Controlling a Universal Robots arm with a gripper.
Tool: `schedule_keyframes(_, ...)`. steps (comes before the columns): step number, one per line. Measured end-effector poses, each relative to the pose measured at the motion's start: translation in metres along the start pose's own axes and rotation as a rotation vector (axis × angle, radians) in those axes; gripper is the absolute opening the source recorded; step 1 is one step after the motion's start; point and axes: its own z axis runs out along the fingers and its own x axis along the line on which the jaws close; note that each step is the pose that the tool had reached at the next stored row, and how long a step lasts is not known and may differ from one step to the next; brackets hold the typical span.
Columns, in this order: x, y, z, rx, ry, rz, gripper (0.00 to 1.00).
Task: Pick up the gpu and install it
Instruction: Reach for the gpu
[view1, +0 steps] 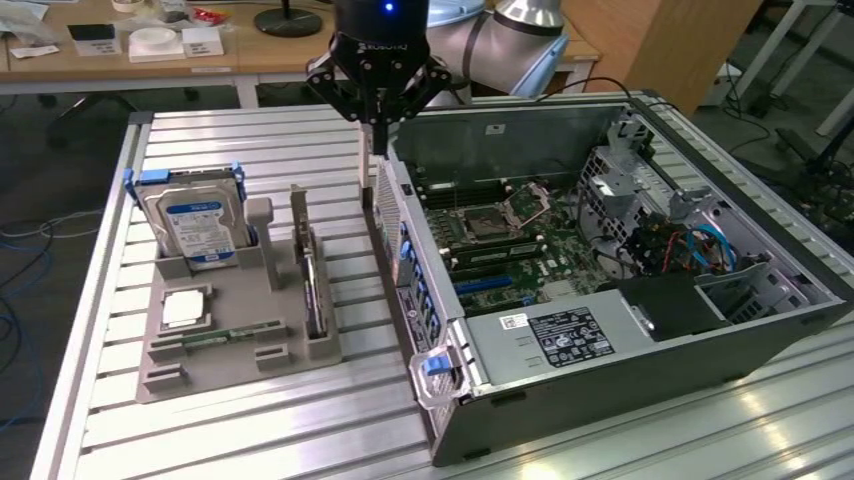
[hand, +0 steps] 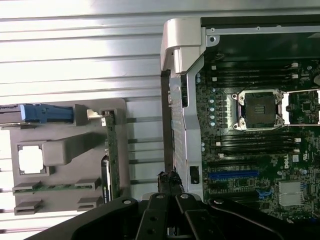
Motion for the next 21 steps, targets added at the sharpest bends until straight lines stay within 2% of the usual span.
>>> schedule_keyframes(21, 0.014, -0.0032, -0.0003, 0.0, 0.0, 0.0, 0.11)
